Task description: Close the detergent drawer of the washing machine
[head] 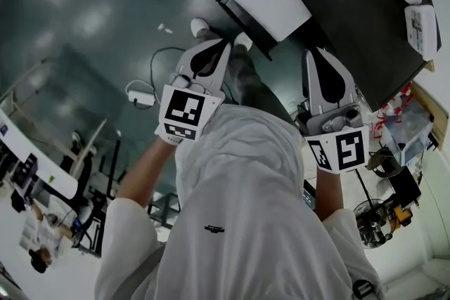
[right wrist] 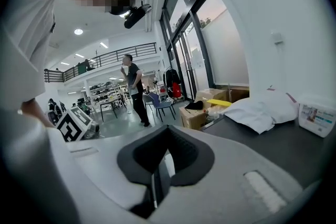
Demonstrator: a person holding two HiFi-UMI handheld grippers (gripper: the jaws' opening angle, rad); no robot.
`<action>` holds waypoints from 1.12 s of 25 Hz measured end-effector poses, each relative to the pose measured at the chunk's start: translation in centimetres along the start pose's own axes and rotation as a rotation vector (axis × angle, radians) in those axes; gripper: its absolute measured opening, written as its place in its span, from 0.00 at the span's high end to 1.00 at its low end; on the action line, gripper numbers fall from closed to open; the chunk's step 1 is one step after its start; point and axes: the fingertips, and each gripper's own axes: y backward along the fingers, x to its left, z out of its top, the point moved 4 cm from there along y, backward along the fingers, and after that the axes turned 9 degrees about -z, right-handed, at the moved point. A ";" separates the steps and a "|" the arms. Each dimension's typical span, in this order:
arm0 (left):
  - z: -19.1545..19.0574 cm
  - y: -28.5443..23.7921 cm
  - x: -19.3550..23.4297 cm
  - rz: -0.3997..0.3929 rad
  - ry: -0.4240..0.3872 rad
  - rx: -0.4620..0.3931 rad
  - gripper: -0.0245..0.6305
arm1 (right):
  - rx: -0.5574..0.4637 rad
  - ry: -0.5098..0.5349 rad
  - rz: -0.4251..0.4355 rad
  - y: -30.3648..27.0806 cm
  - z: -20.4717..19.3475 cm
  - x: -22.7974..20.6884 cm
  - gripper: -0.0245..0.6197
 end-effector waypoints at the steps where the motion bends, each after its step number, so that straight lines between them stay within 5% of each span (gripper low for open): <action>1: -0.3 -0.2 0.2 -0.002 -0.010 0.003 0.94 | 0.005 0.001 0.002 -0.1 -0.3 0.2 0.96; 17: -6.8 -5.3 2.9 -0.085 -0.099 0.071 0.94 | 0.095 -0.017 0.002 -2.0 -5.3 1.1 0.96; 28: -6.6 -7.0 3.2 -0.154 -0.102 0.080 0.94 | 0.108 -0.050 -0.031 -1.7 -6.6 0.3 0.96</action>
